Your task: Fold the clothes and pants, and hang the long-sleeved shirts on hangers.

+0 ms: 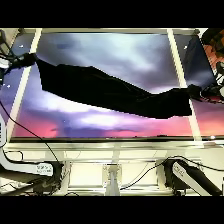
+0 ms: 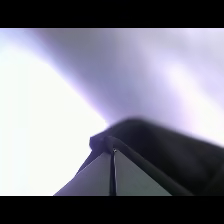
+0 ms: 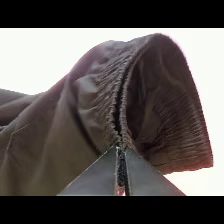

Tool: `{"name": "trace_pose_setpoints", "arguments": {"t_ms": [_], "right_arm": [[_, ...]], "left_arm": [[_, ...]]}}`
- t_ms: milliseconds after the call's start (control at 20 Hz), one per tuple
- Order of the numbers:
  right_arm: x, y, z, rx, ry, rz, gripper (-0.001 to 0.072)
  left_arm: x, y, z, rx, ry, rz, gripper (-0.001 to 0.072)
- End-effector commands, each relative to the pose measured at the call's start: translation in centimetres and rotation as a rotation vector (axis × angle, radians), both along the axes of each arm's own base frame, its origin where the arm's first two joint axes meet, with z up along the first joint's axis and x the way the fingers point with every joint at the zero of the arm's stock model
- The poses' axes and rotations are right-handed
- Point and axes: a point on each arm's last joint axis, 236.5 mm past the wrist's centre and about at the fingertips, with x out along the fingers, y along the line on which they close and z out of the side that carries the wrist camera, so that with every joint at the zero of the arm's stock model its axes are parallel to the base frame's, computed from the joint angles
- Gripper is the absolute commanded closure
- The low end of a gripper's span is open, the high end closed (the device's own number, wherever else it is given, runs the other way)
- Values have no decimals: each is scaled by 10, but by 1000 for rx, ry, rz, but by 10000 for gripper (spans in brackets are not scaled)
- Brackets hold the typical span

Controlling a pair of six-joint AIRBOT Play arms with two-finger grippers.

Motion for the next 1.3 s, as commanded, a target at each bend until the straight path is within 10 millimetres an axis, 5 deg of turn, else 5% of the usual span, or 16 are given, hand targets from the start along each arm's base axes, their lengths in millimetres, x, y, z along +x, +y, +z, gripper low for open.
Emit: {"name": "trace_pose_setpoints", "arguments": {"t_ms": [0, 350, 550, 650, 900, 1150, 1250], "right_arm": [[0, -9, 50, -92, -125, 6, 692], [-11, -9, 209, -273, -621, -22, 693], [-35, -1, 260, -312, -739, -26, 693], [-50, 4, 273, -323, -762, -25, 692], [-97, 19, 284, -365, -759, -3, 693], [-133, 23, 221, -305, -471, 6, 693], [-142, 22, 198, -278, -364, 1, 693]], "left_arm": [[-13, 14, 74, 66, -148, 42, 696], [-110, 65, 234, 280, -402, 194, 696], [-153, 79, 276, 326, -465, 262, 696], [-169, 83, 271, 357, -408, 266, 696], [-216, 101, 200, 444, -21, 256, 695], [-282, 124, 117, 456, 452, 280, 696], [-290, 123, 91, 409, 564, 257, 697]]}}
